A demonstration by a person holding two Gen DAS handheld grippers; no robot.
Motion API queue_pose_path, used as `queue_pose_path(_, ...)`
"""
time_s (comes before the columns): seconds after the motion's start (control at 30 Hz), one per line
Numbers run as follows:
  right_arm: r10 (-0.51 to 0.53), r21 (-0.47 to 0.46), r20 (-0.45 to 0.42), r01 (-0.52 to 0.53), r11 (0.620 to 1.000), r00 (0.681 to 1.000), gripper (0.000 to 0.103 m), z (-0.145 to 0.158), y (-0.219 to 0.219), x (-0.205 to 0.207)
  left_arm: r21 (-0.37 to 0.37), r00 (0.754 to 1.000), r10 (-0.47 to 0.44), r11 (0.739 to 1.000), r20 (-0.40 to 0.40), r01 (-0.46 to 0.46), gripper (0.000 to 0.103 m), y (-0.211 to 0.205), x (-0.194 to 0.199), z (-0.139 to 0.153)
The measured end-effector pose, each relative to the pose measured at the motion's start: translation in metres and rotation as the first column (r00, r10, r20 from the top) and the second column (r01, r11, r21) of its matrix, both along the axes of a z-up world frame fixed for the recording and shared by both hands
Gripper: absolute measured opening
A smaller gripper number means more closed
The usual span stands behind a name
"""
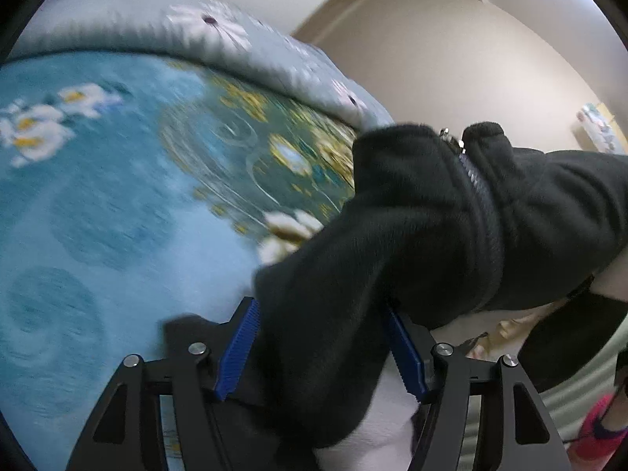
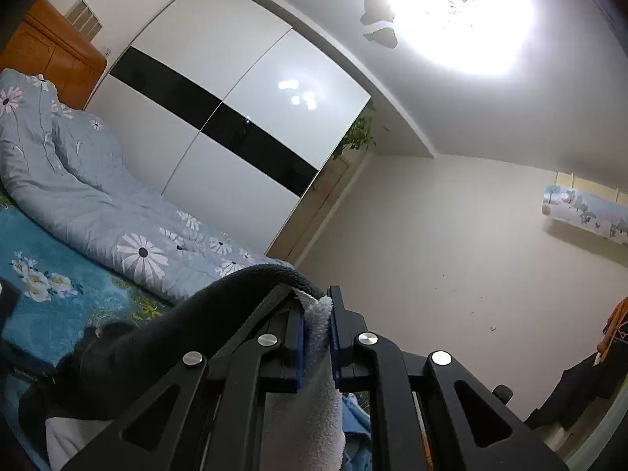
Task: Fold clothes
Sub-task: 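Raise the jacket high with both tools, holding it spread between them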
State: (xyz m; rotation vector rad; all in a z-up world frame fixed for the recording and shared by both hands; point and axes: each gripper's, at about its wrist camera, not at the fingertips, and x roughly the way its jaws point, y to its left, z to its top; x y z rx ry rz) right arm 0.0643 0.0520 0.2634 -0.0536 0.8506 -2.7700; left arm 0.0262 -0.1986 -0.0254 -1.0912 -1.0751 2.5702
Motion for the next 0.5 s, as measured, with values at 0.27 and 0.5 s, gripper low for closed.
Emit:
queue_pose_path(0.27,-0.004,-0.019,0.025,0.004,1.0,1.0,0.011,0.002,0.005,-0.003,-0.059,0.999,-0.043,0.997,-0.023,0.041,0.031,0.035,-0.007,0.002)
queue_pose_path(0.5,-0.003,-0.031,0.034,0.004,1.0,0.999,0.011,0.008,0.009,-0.003,-0.149,0.994,0.05,0.987,-0.093,-0.063,0.018,0.046,0.005,0.026)
